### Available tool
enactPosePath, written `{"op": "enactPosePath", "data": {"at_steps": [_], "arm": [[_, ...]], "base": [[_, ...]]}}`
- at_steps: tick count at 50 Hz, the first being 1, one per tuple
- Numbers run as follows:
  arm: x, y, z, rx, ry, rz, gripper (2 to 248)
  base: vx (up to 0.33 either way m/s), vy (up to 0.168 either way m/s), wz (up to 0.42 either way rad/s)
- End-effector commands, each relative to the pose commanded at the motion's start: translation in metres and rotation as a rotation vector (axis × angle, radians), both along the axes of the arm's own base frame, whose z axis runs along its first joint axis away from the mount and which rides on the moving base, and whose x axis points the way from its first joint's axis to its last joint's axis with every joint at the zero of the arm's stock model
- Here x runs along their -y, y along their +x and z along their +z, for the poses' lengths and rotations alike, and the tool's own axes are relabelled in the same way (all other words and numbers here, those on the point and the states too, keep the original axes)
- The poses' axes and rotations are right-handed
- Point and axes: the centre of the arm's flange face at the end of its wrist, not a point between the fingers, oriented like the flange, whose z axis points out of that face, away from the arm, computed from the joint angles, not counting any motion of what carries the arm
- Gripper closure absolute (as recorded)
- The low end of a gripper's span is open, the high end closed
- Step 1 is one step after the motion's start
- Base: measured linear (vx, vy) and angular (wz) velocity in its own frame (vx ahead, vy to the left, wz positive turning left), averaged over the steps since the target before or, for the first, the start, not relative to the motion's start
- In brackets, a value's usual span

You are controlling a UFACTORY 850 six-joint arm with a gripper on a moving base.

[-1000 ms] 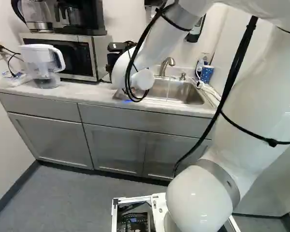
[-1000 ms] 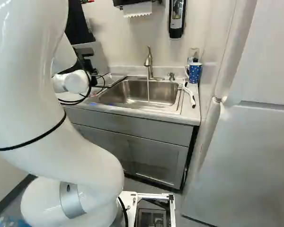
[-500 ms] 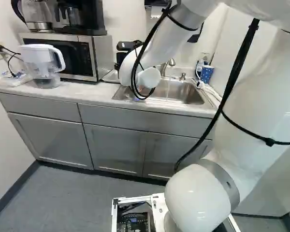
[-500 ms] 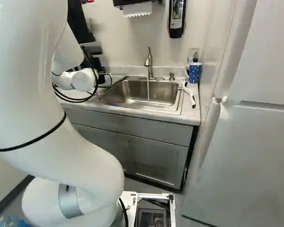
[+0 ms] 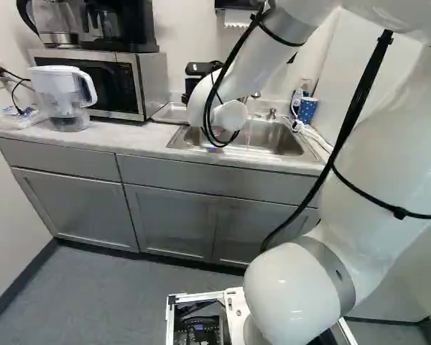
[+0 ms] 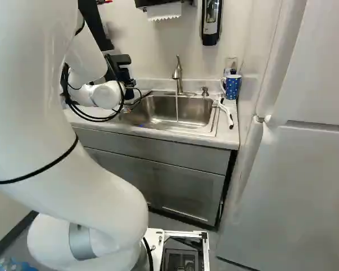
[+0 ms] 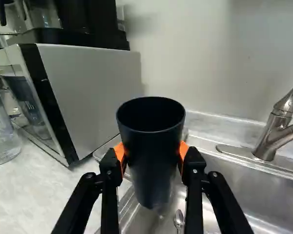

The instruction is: Rinse the cup and place it in the tray

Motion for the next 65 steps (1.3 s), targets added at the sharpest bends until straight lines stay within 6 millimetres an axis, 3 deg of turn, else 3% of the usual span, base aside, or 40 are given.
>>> {"op": "enactPosePath", "data": {"at_steps": [22, 65], "arm": [[0.032, 0.0, -0.003, -0.01, -0.002, -0.067, 127], [0.094, -0.001, -0.042, -0.094, -0.014, -0.199, 127]], "base": [[0.0, 0.0, 0.0], [0.0, 0.0, 0.0]]}}
